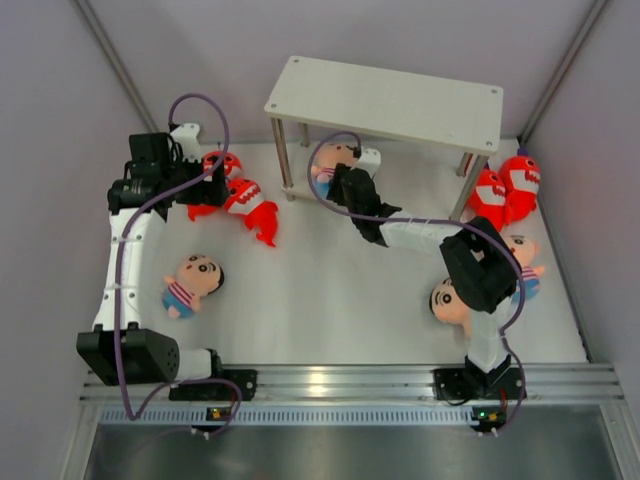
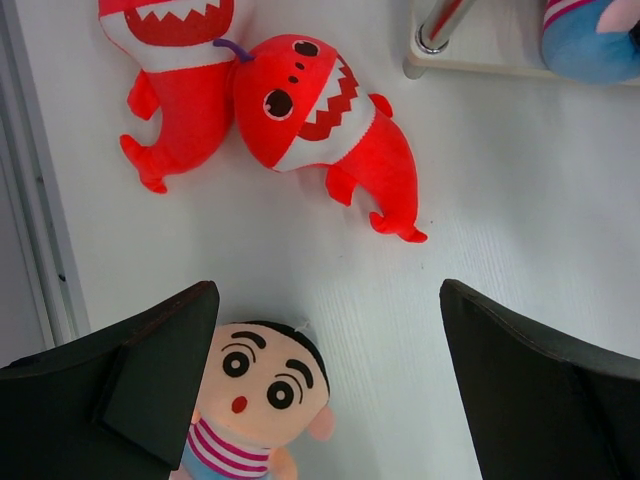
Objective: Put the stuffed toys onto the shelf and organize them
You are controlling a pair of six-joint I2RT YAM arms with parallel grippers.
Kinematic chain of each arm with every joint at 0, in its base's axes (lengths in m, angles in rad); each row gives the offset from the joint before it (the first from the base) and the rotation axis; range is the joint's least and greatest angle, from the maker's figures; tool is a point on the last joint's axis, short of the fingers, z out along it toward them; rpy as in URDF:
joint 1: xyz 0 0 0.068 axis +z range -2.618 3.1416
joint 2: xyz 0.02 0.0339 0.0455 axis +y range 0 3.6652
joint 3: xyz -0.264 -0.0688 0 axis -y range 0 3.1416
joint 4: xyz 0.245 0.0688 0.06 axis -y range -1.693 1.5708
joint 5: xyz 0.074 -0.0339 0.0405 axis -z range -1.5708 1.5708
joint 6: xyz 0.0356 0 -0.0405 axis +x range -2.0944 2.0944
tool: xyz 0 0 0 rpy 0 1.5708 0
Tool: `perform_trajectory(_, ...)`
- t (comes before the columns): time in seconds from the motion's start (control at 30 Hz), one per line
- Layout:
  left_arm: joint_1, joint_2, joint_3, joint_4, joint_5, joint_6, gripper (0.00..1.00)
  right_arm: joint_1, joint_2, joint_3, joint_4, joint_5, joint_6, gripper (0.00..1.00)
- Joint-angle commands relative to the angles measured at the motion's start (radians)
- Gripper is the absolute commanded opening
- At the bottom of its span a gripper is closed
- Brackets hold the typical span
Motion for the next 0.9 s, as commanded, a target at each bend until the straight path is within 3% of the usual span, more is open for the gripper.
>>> perform_trajectory(0.0,-0.002,-0.017,-0.006,0.001,0.001,0.016,0.98,-0.008,-0.009,0.051,0.011,0.032,-0.014,0.58)
perform_trajectory(0.2,-0.002,-0.021,-0.018,-0.004,0.017,0.023,0.98,0.030,-0.142,0.016,-0.055,0.019,-0.081,0.79)
perform_trajectory(0.33,-0.004,-0.021,-0.020,-0.008,0.018,0.031,0.98,0.098,-0.315,-0.008,-0.236,0.022,-0.153,0.83)
perform_trajectory(0.43,-0.002,-0.023,-0.021,-0.010,0.005,0.046,0.98,0.144,-0.545,-0.011,-0.545,-0.066,-0.192,0.82)
perform_trajectory(0.47,-0.004,-0.024,-0.030,-0.010,0.000,0.053,0.98,0.147,-0.588,0.005,-0.727,-0.178,-0.204,0.83)
perform_trajectory(0.53,-0.002,-0.024,-0.044,-0.010,-0.027,0.066,0.98,0.143,-0.663,0.053,-0.987,-0.266,-0.194,0.90)
perform_trajectory(0.57,-0.004,-0.023,-0.056,-0.010,-0.038,0.068,0.98,0.130,-0.671,0.106,-1.112,-0.271,-0.165,0.92)
perform_trajectory(0.6,-0.004,-0.021,-0.060,-0.010,-0.046,0.072,0.98,0.077,-0.674,0.120,-1.372,-0.271,-0.088,0.91)
perform_trajectory(0.67,-0.002,-0.020,-0.061,-0.010,-0.057,0.074,0.98,0.006,-0.687,0.098,-1.556,-0.242,-0.013,0.89)
perform_trajectory(0.7,-0.004,-0.020,-0.060,-0.010,-0.057,0.076,0.98,-0.049,-0.706,0.061,-1.619,-0.219,0.057,0.89)
perform_trajectory(0.87,-0.004,-0.005,-0.049,-0.010,-0.040,0.080,0.98,-0.165,-0.929,-0.218,-1.565,-0.222,0.187,0.91)
